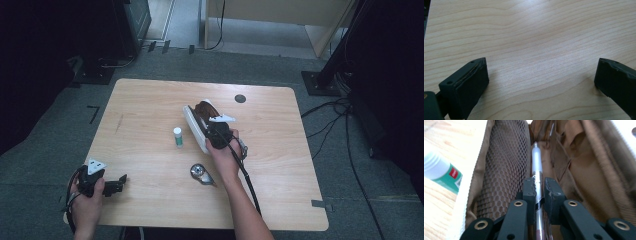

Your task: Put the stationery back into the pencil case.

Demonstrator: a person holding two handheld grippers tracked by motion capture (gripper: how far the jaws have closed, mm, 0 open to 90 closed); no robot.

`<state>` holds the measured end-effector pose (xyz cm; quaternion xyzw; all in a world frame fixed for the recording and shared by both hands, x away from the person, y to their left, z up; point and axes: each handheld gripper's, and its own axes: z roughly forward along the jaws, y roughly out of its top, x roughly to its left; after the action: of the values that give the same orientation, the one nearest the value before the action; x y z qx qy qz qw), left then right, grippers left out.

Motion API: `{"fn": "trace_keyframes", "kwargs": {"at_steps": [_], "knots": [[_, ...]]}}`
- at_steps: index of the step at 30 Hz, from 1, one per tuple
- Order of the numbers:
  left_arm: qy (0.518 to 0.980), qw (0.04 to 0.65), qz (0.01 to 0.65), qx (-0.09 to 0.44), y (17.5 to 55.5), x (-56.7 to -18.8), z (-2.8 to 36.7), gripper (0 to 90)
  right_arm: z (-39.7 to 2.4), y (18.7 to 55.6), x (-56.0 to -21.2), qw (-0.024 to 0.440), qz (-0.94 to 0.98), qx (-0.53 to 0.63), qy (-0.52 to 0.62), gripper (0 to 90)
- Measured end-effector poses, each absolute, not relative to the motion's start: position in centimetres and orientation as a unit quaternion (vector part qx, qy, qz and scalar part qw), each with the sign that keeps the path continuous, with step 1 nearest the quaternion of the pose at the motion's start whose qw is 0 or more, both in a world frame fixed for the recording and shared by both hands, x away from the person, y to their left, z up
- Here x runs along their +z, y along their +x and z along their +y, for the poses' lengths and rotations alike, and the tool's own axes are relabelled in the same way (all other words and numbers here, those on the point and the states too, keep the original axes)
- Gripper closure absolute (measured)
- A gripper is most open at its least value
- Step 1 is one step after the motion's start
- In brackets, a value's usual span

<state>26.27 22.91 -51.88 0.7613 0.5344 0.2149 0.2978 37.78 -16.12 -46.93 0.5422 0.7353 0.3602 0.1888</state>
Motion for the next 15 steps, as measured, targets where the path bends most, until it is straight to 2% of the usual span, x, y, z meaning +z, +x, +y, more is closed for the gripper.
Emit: {"fn": "trace_keyframes", "kwargs": {"at_steps": [11,15], "knots": [[0.761,0.298,0.534,0.215,26.27,-51.88,22.91,0.0,-15.71,38.17,-47.52,0.182,0.756,0.316,0.543,79.3],[0.761,0.298,0.534,0.215,26.27,-51.88,22.91,0.0,-15.78,38.26,-47.52,0.18,0.757,0.317,0.542,76.4]]}}
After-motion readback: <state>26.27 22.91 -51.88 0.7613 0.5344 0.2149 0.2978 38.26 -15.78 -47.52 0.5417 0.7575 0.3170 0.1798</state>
